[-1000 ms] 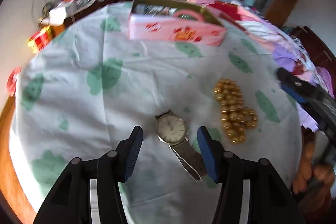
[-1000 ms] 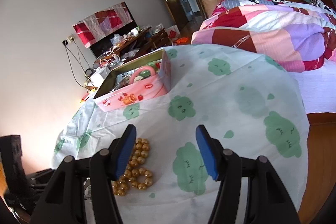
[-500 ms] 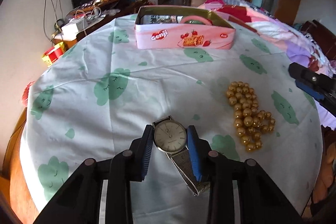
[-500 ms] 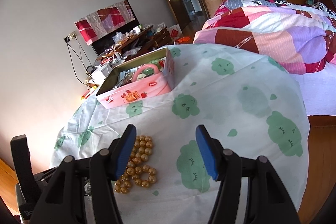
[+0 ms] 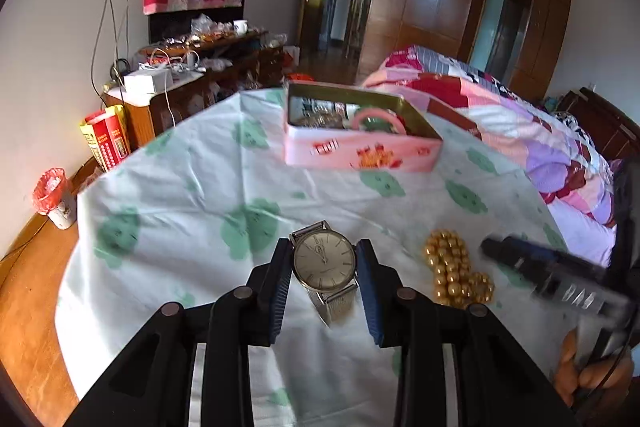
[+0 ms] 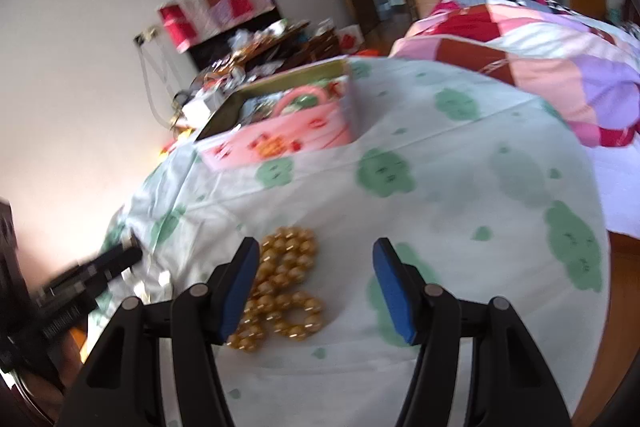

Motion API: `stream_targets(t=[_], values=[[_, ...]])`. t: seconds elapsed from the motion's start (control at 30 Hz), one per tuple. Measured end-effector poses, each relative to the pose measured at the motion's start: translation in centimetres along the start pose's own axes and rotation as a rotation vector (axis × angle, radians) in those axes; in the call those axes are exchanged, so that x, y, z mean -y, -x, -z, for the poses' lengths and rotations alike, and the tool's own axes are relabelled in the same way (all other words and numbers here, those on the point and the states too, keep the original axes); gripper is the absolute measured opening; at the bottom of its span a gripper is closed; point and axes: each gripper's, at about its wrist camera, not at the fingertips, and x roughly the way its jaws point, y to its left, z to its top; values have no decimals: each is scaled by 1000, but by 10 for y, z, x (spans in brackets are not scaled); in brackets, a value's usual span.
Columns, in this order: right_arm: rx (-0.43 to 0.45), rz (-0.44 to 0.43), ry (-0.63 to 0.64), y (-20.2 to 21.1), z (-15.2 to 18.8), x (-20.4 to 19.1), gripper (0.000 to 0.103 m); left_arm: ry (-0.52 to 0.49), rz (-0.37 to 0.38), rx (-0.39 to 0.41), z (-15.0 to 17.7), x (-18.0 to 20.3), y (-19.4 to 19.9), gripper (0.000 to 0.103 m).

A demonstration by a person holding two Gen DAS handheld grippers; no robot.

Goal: Organize jewelry

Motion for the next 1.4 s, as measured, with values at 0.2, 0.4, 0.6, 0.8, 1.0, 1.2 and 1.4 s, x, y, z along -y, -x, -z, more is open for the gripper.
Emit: stream_targets(t=[0.2, 0.4, 0.6, 0.8, 1.0, 1.2, 1.4], values=[[-159, 16, 116, -37, 4, -31, 63, 32, -2, 3, -1, -11, 0, 33], [-200, 87, 262, -44, 11, -51, 55, 37, 8, -8, 2, -13, -2, 33], [-199, 66, 260, -40, 11, -44, 22, 43, 20, -8, 3, -15, -1, 33], [-121, -40, 157, -25, 3, -37, 20, 50, 24, -5, 2, -18, -2, 33], [-13, -83, 126, 1, -17, -41, 20, 47, 37, 6, -5, -17, -2, 33], [68, -112, 86, 16, -44, -37, 20, 25, 61, 43, -21, -7, -3, 33], [136, -142, 44, 26, -68, -30, 20, 27, 77, 69, -39, 0, -9, 33]])
